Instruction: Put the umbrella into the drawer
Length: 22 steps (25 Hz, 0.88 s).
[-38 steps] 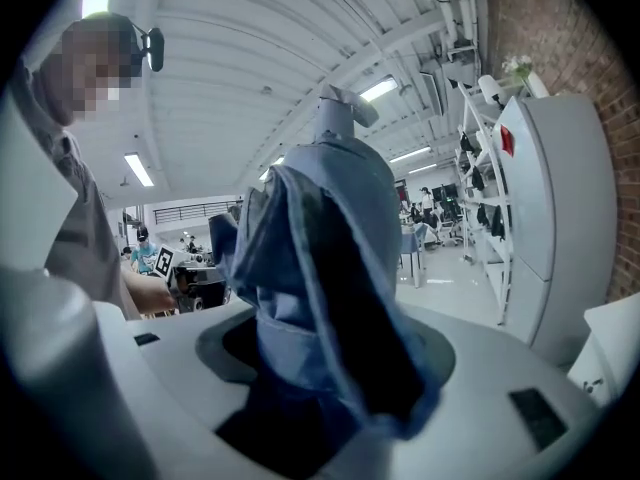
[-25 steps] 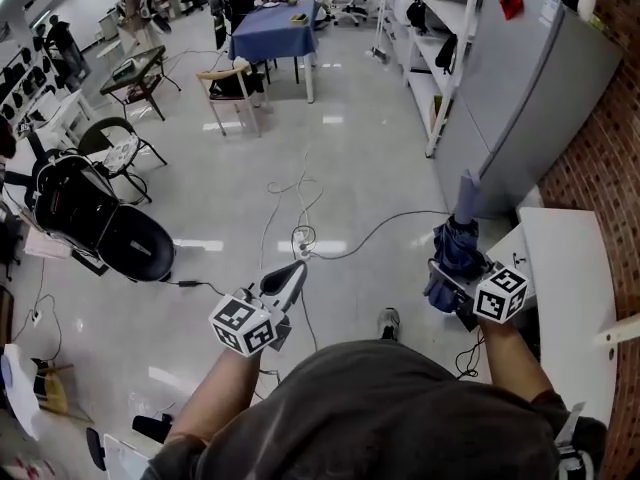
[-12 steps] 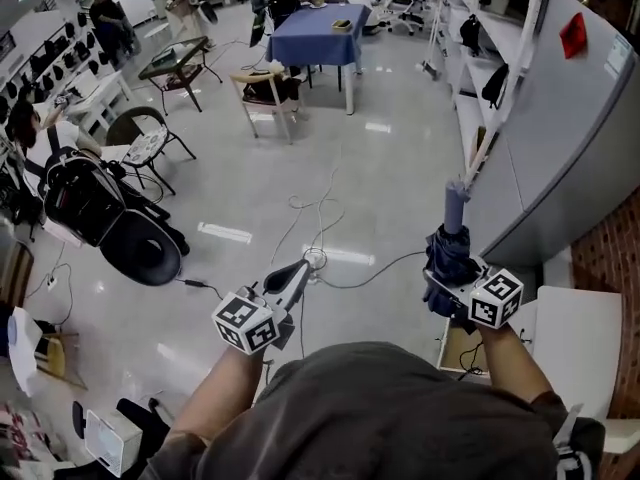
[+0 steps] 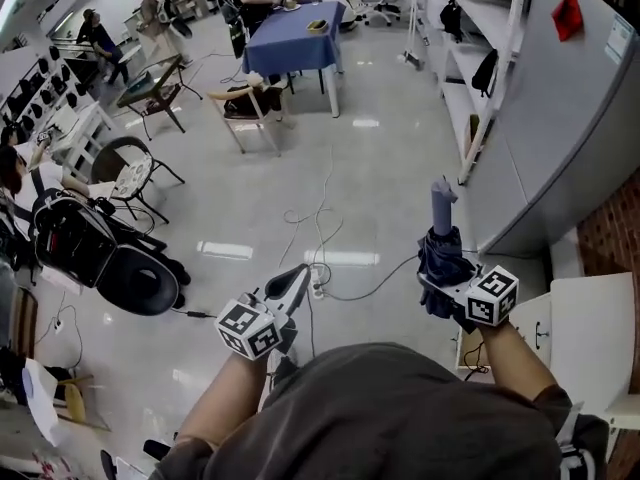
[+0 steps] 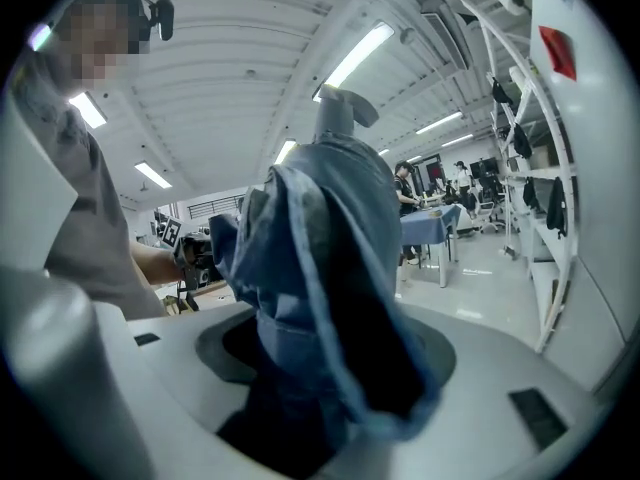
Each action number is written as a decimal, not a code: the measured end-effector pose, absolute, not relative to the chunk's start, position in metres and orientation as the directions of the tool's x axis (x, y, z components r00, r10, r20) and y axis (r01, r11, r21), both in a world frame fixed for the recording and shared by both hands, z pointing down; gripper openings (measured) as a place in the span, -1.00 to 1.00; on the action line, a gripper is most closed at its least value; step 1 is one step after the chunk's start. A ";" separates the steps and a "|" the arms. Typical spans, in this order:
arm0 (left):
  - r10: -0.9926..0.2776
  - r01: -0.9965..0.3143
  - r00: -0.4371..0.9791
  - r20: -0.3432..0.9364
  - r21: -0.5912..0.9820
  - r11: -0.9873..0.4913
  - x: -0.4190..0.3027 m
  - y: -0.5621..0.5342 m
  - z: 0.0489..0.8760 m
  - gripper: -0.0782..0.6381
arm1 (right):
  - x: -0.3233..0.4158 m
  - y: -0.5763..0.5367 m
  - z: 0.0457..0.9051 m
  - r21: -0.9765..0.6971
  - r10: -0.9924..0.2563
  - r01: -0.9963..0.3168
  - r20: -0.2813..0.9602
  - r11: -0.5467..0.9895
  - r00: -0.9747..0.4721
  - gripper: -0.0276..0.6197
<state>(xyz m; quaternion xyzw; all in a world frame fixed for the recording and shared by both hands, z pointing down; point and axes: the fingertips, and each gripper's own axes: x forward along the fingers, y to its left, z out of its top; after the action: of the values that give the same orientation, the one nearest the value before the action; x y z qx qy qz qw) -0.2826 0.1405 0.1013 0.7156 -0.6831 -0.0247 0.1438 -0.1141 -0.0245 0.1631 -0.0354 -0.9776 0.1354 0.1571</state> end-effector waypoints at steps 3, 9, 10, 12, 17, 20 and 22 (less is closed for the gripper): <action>-0.982 -0.965 0.137 0.126 0.241 -0.104 -0.319 0.142 0.104 -0.78 | -0.144 -0.010 0.162 -0.259 0.050 -0.030 0.298 0.965 -0.953 -0.12; -0.961 -0.949 0.236 0.147 0.246 -0.196 -0.384 0.180 0.110 -0.78 | -0.219 0.045 0.155 -0.291 -0.027 -0.109 0.270 0.951 -0.962 -0.12; -0.959 -0.949 0.240 0.152 0.244 -0.199 -0.392 0.184 0.109 -0.78 | -0.229 0.053 0.156 -0.284 -0.015 -0.095 0.274 0.954 -0.962 -0.12; -0.960 -0.950 0.243 0.143 0.235 -0.206 -0.397 0.184 0.112 -0.78 | -0.242 0.058 0.156 -0.266 0.022 -0.056 0.283 0.962 -0.959 -0.12; -0.978 -0.950 0.182 0.098 0.273 -0.150 -0.392 0.164 0.128 -0.78 | -0.242 0.044 0.166 -0.231 0.082 0.000 0.345 0.973 -0.935 -0.12; -0.974 -0.935 0.195 0.113 0.321 -0.150 -0.377 0.149 0.137 -0.78 | -0.225 0.024 0.176 -0.212 0.068 -0.019 0.397 0.977 -0.915 -0.12; -0.966 -0.934 0.212 0.150 0.320 -0.156 -0.369 0.137 0.146 -0.78 | -0.210 0.002 0.189 -0.204 0.034 -0.059 0.423 0.977 -0.906 -0.12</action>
<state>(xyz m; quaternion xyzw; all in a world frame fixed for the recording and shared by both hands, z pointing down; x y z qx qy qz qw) -0.3691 0.1367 0.1460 0.7588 -0.6260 -0.0448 0.1741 -0.2097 0.0024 0.1888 0.0064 -0.9703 0.1067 0.2172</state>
